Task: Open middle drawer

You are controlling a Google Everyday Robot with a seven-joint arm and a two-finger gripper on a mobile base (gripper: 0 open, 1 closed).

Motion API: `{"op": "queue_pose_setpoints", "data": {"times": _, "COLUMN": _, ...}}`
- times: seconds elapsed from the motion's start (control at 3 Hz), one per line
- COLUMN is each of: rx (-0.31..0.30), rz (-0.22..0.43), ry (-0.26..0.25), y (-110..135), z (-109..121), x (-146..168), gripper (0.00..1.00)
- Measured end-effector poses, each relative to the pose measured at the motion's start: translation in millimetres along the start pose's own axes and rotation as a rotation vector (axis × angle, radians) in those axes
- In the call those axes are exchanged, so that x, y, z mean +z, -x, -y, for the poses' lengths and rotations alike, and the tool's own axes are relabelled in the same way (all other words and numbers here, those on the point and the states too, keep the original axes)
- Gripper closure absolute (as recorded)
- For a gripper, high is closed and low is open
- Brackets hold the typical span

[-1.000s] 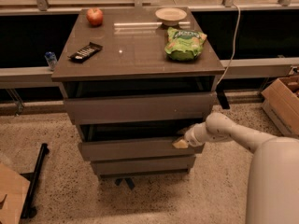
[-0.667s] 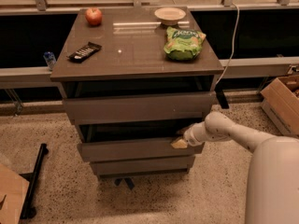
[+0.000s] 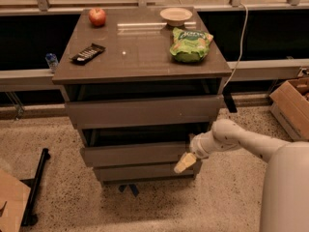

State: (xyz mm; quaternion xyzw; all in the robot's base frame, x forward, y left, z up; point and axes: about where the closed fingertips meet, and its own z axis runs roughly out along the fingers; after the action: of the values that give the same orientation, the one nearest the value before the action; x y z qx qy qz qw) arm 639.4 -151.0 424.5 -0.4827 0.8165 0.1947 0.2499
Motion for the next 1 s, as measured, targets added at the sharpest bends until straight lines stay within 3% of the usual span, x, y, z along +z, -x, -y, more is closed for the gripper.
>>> {"op": "queue_pose_setpoints", "data": {"times": 0.33, "rx": 0.003, "rz": -0.023, "ry": 0.048, "y": -9, "z": -19, "x": -2, "gripper": 0.00}}
{"op": "queue_pose_setpoints", "data": {"times": 0.67, "rx": 0.003, "rz": -0.023, "ry": 0.048, "y": -9, "z": -19, "x": -2, "gripper": 0.18}}
{"op": "queue_pose_setpoints", "data": {"times": 1.0, "rx": -0.015, "rz": -0.064, "ry": 0.126, "y": -18, "z": -43, "x": -8, "gripper": 0.42}}
